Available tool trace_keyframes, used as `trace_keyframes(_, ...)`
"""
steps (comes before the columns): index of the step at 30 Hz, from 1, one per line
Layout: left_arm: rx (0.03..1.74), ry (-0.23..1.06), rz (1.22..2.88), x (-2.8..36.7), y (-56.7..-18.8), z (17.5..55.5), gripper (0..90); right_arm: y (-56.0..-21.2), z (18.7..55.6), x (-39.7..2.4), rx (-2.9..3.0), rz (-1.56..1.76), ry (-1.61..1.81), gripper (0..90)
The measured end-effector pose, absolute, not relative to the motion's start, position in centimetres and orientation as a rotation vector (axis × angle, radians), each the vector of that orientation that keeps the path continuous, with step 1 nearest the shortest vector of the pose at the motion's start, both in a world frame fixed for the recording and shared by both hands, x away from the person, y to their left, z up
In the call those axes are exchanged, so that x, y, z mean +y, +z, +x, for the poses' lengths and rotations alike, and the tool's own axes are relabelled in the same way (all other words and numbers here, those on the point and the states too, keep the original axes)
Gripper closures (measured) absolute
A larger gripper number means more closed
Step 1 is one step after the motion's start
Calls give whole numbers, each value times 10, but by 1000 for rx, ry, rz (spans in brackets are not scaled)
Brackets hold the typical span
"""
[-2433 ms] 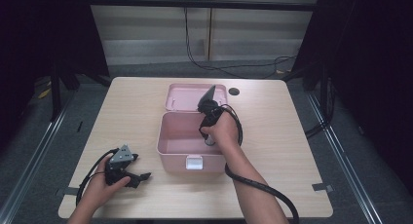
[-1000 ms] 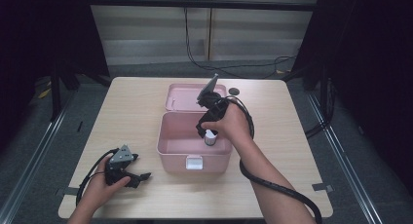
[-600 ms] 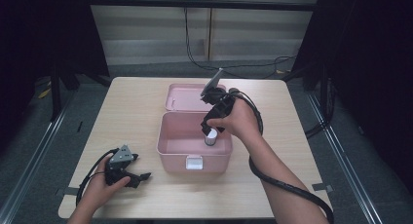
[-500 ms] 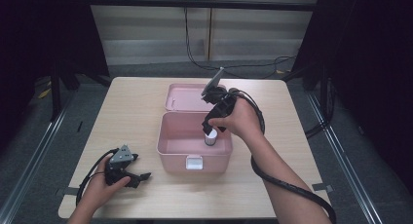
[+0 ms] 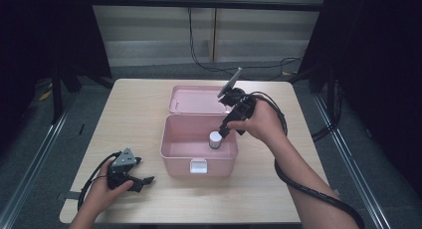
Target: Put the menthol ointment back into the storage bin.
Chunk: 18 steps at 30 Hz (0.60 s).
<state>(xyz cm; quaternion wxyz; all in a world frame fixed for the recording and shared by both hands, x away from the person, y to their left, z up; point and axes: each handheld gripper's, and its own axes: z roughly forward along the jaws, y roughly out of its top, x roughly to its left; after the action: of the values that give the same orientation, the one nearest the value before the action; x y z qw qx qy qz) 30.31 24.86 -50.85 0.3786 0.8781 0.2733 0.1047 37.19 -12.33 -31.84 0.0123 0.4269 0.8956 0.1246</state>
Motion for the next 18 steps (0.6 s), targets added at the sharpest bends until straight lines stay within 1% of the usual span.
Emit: trace_keyframes(18,699,270,2241,248,-509,303,113,-320,355,-177,2767,1342,368,191)
